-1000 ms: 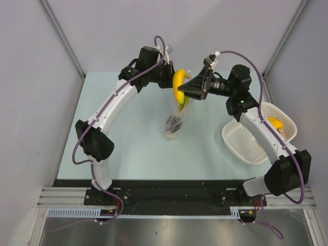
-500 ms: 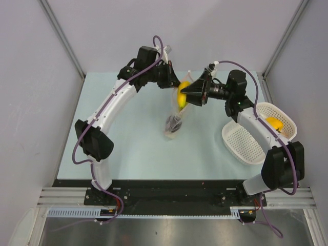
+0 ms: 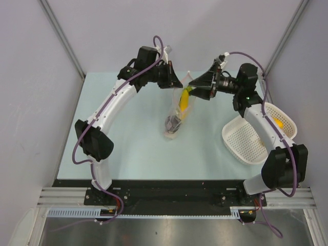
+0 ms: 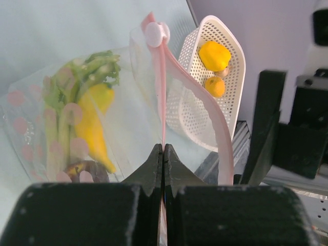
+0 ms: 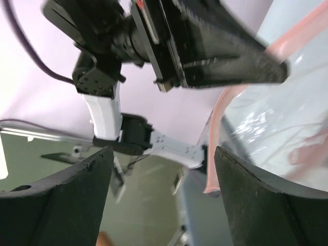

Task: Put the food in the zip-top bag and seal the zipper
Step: Place the fake fruit in the zipper food storage bag, then pick up the fake fruit from the bin.

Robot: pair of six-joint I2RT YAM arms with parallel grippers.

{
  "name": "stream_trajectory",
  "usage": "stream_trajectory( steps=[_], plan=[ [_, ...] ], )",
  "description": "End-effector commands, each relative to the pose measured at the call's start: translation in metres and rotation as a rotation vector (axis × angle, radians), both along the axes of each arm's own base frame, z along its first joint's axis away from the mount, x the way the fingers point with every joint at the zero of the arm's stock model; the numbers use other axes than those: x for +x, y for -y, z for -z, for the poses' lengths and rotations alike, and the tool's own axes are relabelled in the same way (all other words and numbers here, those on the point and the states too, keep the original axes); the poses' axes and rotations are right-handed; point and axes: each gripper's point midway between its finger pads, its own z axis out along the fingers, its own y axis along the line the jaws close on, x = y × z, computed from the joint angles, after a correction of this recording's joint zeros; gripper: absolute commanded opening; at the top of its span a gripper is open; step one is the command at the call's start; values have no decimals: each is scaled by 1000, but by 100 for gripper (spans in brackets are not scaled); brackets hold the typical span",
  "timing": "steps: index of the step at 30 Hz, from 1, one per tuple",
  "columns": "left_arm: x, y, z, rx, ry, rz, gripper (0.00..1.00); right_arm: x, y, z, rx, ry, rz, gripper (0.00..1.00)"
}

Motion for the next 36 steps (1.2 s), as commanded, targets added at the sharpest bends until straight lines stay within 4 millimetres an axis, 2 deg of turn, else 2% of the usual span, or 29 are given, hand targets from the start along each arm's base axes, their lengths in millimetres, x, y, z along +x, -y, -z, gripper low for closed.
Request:
stream_trajectory(
  steps=[1, 2, 4, 5, 6, 7, 8, 9, 10, 11, 12, 13, 15, 16, 18, 20, 21, 23, 24, 30, 36],
  plan=[
    [-3, -7, -27, -26, 70, -4, 0, 4, 42, -52, -29, 304, 71, 82],
    [-3, -7, -27, -21, 78, 0, 0, 18, 65, -44, -77, 294, 137, 82],
    [-6, -7, -26, 14, 108, 11, 0, 39, 100, -34, -174, 285, 250, 81],
    [-7, -7, -29, 21, 128, 20, 0, 41, 116, -6, -277, 269, 266, 81],
    [-8, -7, -31, 26, 148, 25, 0, 50, 146, 9, -345, 237, 344, 79],
    [-7, -7, -30, 27, 150, 25, 0, 61, 169, 25, -447, 215, 421, 78],
    [-8, -7, -30, 25, 148, 28, 0, 54, 185, 52, -552, 187, 415, 77],
    [-8, -6, -28, 27, 143, 28, 0, 54, 206, 65, -631, 177, 448, 76],
    [-8, -6, -28, 24, 144, 31, 0, 52, 230, 90, -775, 101, 503, 75],
    [-8, -6, -30, 21, 144, 31, 0, 50, 248, 106, -892, 135, 500, 75],
    [-7, -6, -29, 22, 143, 31, 0, 47, 264, 118, -977, 121, 518, 74],
    [-7, -5, -28, 20, 141, 31, 0, 44, 288, 132, -1112, 89, 561, 74],
    [-7, -6, -28, 23, 142, 31, 0, 33, 311, 154, -1272, 84, 540, 74],
    [-7, -7, -28, 25, 143, 31, 0, 26, 330, 160, -1367, 56, 553, 73],
    [-7, -8, -25, 38, 138, 32, 0, 11, 345, 177, -1479, 37, 488, 73],
    [-8, -10, -21, 49, 130, 38, 0, -8, 350, 192, -1519, -7, 407, 73],
    [-8, -10, -21, 52, 131, 37, 0, -20, 354, 207, -1553, -48, 356, 76],
    [-7, -12, -16, 68, 126, 32, 0, -34, 364, 224, -1602, -89, 300, 79],
    [-7, -12, -15, 70, 125, 35, 0, -46, 370, 240, -1644, -140, 261, 80],
    [-8, -16, -6, 108, 123, 43, 0, -55, 399, 280, -1716, -199, 219, 80],
    [-9, -21, -2, 127, 134, 49, 0, -46, 415, 297, -1750, -205, 226, 81]
  ],
)
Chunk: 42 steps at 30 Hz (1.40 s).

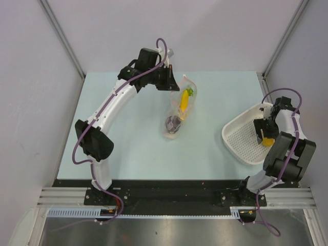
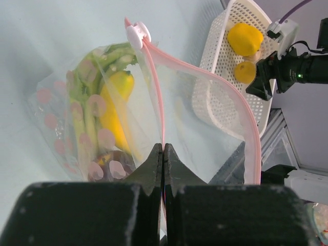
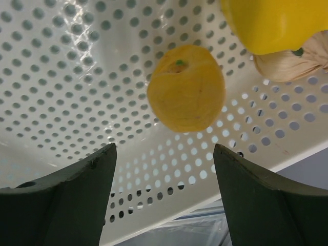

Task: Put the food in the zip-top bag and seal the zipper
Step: Pick up the fake fruit from the bin, then place the fake fruit in the zipper food storage bag.

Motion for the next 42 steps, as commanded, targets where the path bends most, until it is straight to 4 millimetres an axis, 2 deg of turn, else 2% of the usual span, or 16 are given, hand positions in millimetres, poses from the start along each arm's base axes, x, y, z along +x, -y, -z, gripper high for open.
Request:
stream_trajectory(
  steps=[1, 10, 13, 16, 18, 19, 21, 23, 25, 26, 30, 31, 32, 35, 37, 42],
  plan=[
    [-7, -10, -21, 0, 68, 13, 0, 19, 23, 5, -89, 37, -23, 81],
    [-4, -13, -16, 9, 69, 8, 0, 31, 32, 36, -98, 1, -33, 84],
    [-4, -12, -15, 12, 71, 14, 0, 34, 32, 37, -91, 8, -42, 80],
    [-4, -14, -13, 25, 60, 12, 0, 37, 23, 30, -73, 25, -63, 57],
    [-6, -14, -15, 35, 57, 23, 0, 34, 13, 15, -53, 37, -76, 47],
    [-5, -15, -15, 38, 55, 20, 0, 38, 0, 8, -16, 62, -92, 38],
    [-5, -15, -19, 35, 69, 23, 0, 39, -21, -21, 28, 127, -126, 30],
    [-7, -16, -24, 30, 81, 27, 0, 46, -57, -44, 128, 199, -181, 20],
    [-8, -17, -29, 30, 91, 25, 0, 58, -98, -87, 261, 343, -240, 11],
    [-8, -17, -33, 29, 94, 27, 0, 59, -121, -100, 328, 373, -280, 9],
    [-13, -15, -28, 28, 47, 49, 0, 69, -210, -189, 589, 590, -426, 4],
    [-14, -13, -28, 27, 45, 53, 0, 76, -229, -222, 647, 677, -479, 4],
    [-13, -14, -27, 26, 42, 52, 0, 71, -259, -238, 722, 688, -516, 5],
    [-16, -11, -29, 12, 38, 64, 0, 76, -300, -290, 849, 801, -567, 5],
    [-17, -10, -28, 8, 33, 71, 0, 77, -328, -315, 922, 870, -627, 8],
    [-17, -10, -29, 4, 36, 69, 0, 77, -384, -318, 999, 872, -703, 15]
  ],
)
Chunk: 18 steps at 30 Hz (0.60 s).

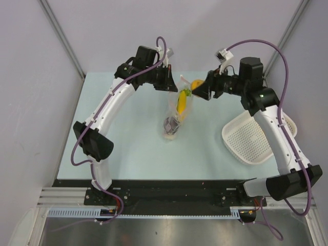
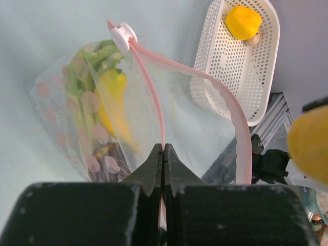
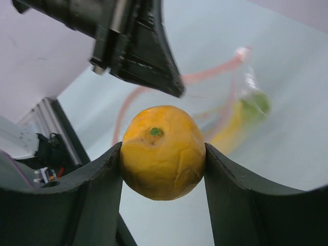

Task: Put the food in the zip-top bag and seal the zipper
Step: Place the fake fruit in the zipper food storage bag.

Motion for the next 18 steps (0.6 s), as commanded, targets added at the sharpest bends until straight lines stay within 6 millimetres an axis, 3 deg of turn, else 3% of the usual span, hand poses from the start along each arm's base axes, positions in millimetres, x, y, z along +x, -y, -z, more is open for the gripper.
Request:
stream_trajectory(
  steps=[1, 5, 7, 8, 9, 10, 13, 16, 18],
  plan=[
    [-2, -1, -19, -36, 37, 19, 0, 7, -50, -20, 106, 34, -84, 15],
    [-2, 1, -21, -45, 43, 16, 0, 15, -73, -5, 43, 72, -104, 17],
    [-1, 0, -21, -43, 46, 13, 0, 15, -79, -3, 28, 77, -124, 26],
    [0, 0, -21, -44, 48, 11, 0, 15, -81, 2, 20, 69, -129, 36],
    [0, 0, -21, -44, 48, 11, 0, 14, -80, 1, 15, 72, -129, 60],
    [1, 0, -20, -42, 47, 9, 0, 14, -78, 0, 9, 77, -125, 68],
    [3, -1, -16, -33, 44, 4, 0, 20, -56, -8, 17, 79, -61, 89],
    [3, -4, -15, -25, 47, 2, 0, 24, -30, -15, 30, 71, -12, 97],
    [4, -4, -14, -22, 43, 3, 0, 31, 4, -14, 7, 65, 61, 99]
  ],
)
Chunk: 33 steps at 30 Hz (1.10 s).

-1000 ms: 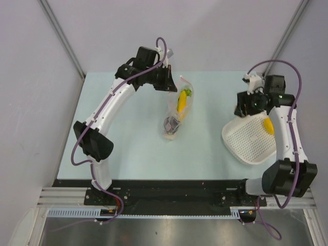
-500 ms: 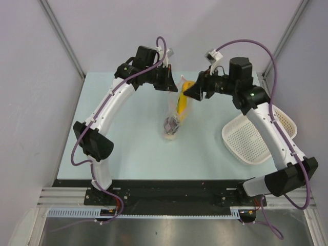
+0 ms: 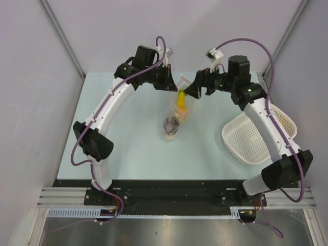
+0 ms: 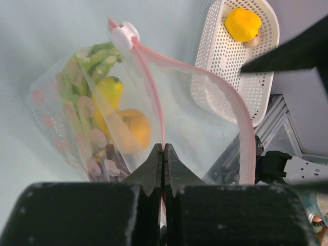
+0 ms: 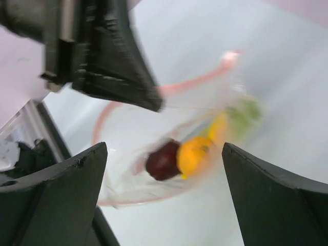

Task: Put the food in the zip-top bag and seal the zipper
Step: Place the fake fruit in the zipper food storage bag, then pick up the fake fruit from the bin.

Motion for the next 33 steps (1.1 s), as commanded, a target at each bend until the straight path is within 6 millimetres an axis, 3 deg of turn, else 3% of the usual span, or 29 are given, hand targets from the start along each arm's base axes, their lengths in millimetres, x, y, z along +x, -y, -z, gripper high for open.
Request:
stream_trajectory(
  steps=[1, 3, 6, 7, 8, 9, 11, 14, 15, 17, 22, 33],
  plan=[
    [2, -4, -12, -18, 38, 7, 0, 10, 74, -34, -51, 123, 146, 98],
    [5, -6, -10, -16, 34, 2, 0, 4, 105, -10, -162, 86, 185, 99],
    [5, -5, -10, -21, 35, 9, 0, -2, 165, 53, -446, 25, 292, 99],
    [6, -5, -8, -18, 29, 9, 0, -4, 195, 88, -580, -39, 381, 99],
    [6, -5, -8, -19, 33, 10, 0, -8, 219, 106, -657, -74, 416, 97],
    [6, -5, -8, -17, 39, 13, 0, -12, 231, 117, -696, -98, 435, 97],
    [6, -6, -8, -13, 41, 15, 0, -23, 281, 147, -788, -191, 533, 100],
    [6, -4, -8, -9, 53, 35, 0, -31, 326, 177, -901, -260, 604, 100],
    [6, -4, -10, -10, 65, 41, 0, -36, 352, 185, -956, -301, 671, 100],
    [8, -4, -6, 1, 63, 51, 0, -40, 377, 203, -999, -355, 695, 100],
    [10, -8, 3, 36, 62, 49, 0, -34, 417, 218, -1059, -359, 747, 100],
    [9, -17, 7, 72, 62, 45, 0, -11, 445, 244, -1164, -340, 739, 100]
  ],
)
